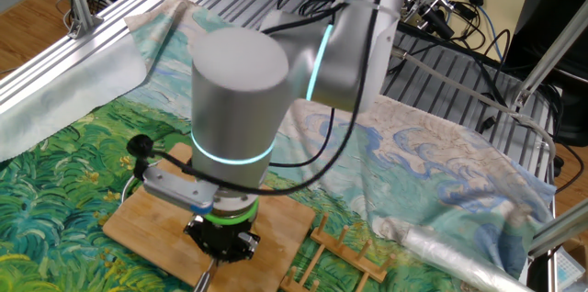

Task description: Chop the potatoes

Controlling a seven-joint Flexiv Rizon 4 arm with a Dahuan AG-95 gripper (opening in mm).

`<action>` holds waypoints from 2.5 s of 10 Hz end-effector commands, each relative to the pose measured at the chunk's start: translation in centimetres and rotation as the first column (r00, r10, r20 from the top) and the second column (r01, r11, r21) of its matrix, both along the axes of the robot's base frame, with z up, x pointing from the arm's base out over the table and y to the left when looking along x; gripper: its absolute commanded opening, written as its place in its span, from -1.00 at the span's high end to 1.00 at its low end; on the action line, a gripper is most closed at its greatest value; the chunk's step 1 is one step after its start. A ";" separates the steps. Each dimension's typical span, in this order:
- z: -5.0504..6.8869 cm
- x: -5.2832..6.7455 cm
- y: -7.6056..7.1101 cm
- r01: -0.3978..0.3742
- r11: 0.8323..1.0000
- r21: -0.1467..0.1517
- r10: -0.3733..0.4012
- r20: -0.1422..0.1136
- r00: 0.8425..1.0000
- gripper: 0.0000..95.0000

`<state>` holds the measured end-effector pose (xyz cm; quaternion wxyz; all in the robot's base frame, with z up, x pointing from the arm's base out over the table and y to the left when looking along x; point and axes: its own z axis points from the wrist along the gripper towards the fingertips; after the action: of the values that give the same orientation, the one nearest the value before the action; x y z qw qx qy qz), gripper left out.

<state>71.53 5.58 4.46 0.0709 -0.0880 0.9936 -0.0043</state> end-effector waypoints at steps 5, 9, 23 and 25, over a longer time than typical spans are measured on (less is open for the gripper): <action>2.0 -0.7 -0.1 0.014 1.000 0.006 -0.014 -0.015 1.000 1.00; 2.0 -0.6 -0.2 -0.008 1.000 -0.022 0.008 -0.015 1.000 1.00; 3.1 -0.5 -0.5 0.033 0.999 0.006 -0.033 -0.004 0.999 1.00; 3.2 -0.5 -0.7 0.029 0.999 0.014 -0.029 0.003 1.000 1.00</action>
<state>70.91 4.76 7.75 0.0735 -0.0748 0.9945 0.0027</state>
